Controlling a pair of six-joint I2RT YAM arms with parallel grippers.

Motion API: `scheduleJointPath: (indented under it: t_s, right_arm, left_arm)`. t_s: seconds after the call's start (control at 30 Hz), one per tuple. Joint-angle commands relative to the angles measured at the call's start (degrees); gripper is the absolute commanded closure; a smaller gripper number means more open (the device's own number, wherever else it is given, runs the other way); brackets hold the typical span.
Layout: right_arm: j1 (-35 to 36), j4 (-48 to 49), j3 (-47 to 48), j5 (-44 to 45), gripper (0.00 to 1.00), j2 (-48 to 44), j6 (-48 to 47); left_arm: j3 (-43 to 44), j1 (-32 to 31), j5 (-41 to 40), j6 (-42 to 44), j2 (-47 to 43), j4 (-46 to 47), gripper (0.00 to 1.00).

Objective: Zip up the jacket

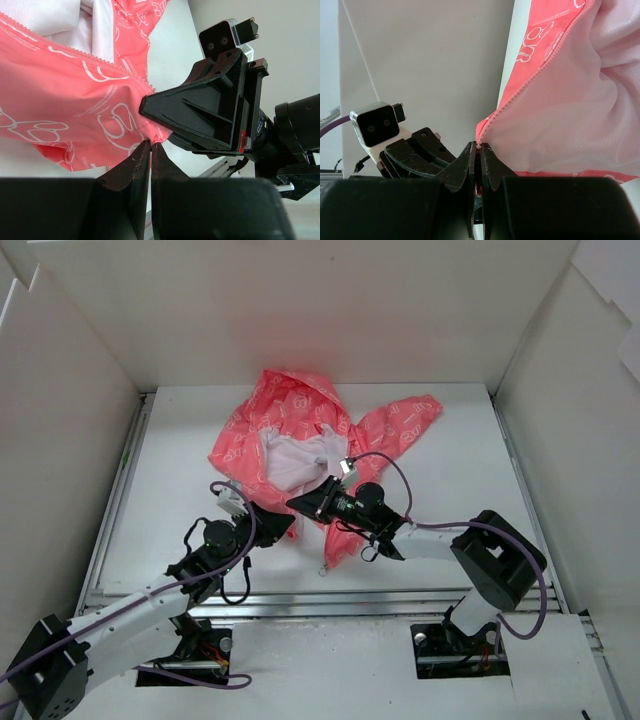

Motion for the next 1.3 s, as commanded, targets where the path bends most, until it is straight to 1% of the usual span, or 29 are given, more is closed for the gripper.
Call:
scheduleJointPath:
  t_s: [0.0,0.17,0.33,0.37,0.4,0.47,0.5,0.53,0.6,0.7,0.8,0.87,1.0,1.13,1.27]
  right_arm:
    - [0.15,5.89,0.02,-0.17,1.0,-1.64,0.05]
    - [0.15,5.71,-0.68,0.09,1.0,-1.73,-0.13]
    - [-0.11,4.66,-2.09,-0.34,1.0,-2.16,-1.18]
    - [-0.02,4.05,-2.0,-0.78,0.96,-2.43,-1.79]
    - [0.06,2.3,-1.83,-1.05,0.83,-3.21,-3.28]
    - [-0.11,-0.16,-1.48,-1.49,0.69,-5.14,-5.13]
    - [-0.11,-3.4,-0.78,-1.66,0.59,-6.02,-7.31]
    - [-0.02,-5.26,-0.42,-2.01,0.56,-6.9,-8.55]
    - [-0.11,-10.6,0.71,-2.28,0.51,-9.54,-11.97]
    - [-0.11,-14.84,1.34,-1.75,0.51,-12.09,-14.44]
    - [-0.2,-16.78,2.48,-2.71,0.54,-11.75,-14.98]
    - [-0.46,-16.79,3.44,-3.77,0.58,-10.26,-14.63]
    - [-0.38,-14.51,4.59,-6.14,0.6,-7.62,-12.44]
    - [-0.38,-14.94,4.68,-5.71,0.6,-7.26,-11.82]
    - [-0.46,-17.49,4.59,-4.65,0.55,-7.62,-11.73]
  left_arm:
    - [2.09,0.34,-4.05,2.22,-0.91,4.18,1.0]
    - [1.39,0.34,-4.49,3.72,-3.19,2.77,1.0]
    - [1.47,0.34,-4.06,6.35,-6.62,-0.83,1.0]
    - [1.65,0.34,-3.53,7.49,-6.8,-1.01,1.0]
    - [1.65,0.34,-2.74,8.02,-6.89,-1.62,1.0]
    - [2.26,0.34,-1.07,8.99,-6.54,-2.85,1.0]
    - [2.09,0.34,-0.98,9.26,-5.84,-2.94,1.0]
    - [1.74,0.34,1.55,9.35,-5.57,-2.77,1.0]
    - [1.39,0.34,2.36,9.0,-4.87,-1.98,1.0]
    - [0.51,0.34,3.5,8.65,-4.17,-0.4,1.0]
    - [0.33,0.34,4.21,8.99,-3.81,0.83,1.0]
    - [0.33,0.34,4.91,9.43,-3.81,1.36,1.0]
    - [-0.02,0.34,5.35,9.79,-3.72,1.89,1.0]
    - [-0.72,0.34,4.83,9.87,-5.04,2.07,1.0]
    - [-0.81,0.34,4.39,10.31,-6.01,1.98,1.0]
